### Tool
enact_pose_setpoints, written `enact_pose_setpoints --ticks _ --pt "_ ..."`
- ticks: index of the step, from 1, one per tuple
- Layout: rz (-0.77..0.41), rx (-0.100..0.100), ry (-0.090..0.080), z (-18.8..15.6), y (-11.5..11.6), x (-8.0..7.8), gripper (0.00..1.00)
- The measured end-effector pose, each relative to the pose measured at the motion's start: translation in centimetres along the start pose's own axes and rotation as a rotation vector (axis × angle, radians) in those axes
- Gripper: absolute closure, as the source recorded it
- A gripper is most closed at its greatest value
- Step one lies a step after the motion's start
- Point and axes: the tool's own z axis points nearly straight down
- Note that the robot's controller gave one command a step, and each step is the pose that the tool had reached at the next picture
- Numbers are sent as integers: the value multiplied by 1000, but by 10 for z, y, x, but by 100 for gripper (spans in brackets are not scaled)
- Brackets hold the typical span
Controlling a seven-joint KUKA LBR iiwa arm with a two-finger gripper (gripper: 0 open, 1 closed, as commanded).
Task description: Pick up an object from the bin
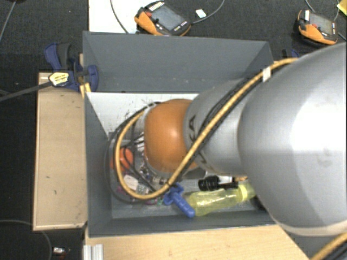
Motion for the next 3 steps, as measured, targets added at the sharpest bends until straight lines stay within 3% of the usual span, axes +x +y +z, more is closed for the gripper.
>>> enact_pose_setpoints --ticks 3 --pt "-5 -2 -2 -53 0 -1 100"
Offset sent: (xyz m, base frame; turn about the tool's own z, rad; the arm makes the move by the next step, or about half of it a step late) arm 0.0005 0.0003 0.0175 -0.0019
